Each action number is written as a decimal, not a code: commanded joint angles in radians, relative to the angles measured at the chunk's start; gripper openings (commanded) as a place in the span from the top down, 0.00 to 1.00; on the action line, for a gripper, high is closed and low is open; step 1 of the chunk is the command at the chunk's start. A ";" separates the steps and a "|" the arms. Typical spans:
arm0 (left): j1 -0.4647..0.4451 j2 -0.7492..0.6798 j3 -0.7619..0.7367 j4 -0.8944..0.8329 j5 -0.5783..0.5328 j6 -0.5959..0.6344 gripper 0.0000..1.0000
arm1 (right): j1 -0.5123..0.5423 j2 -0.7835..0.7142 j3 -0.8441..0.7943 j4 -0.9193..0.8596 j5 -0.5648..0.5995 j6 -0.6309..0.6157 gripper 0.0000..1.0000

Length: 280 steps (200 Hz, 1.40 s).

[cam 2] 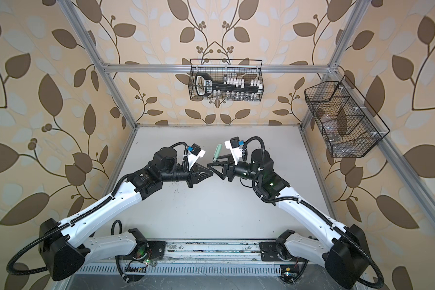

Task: Insert the pens into the pen caps

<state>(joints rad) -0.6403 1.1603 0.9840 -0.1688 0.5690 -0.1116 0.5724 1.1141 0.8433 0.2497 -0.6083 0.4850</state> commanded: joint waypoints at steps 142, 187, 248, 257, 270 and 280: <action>0.004 0.007 -0.027 0.067 0.040 -0.024 1.00 | -0.197 0.133 0.182 0.046 -0.234 0.016 0.39; 0.004 0.012 -0.034 0.074 0.040 -0.030 1.00 | -0.198 0.166 0.215 0.069 -0.254 0.029 0.50; 0.003 0.018 -0.017 0.052 0.032 -0.009 1.00 | -0.197 0.185 0.222 0.052 -0.261 0.029 0.67; 0.004 0.018 -0.015 0.052 0.028 -0.008 1.00 | -0.197 0.187 0.223 0.051 -0.260 0.029 0.68; 0.004 0.018 -0.015 0.052 0.024 -0.006 1.00 | -0.197 0.188 0.222 0.048 -0.260 0.027 0.74; 0.004 0.017 -0.013 0.052 0.018 -0.007 1.00 | -0.197 0.188 0.223 0.039 -0.257 0.023 0.80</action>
<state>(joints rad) -0.6403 1.1748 0.9592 -0.1440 0.5766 -0.1360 0.3775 1.2945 1.0359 0.2909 -0.8501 0.5167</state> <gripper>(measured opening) 0.115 0.259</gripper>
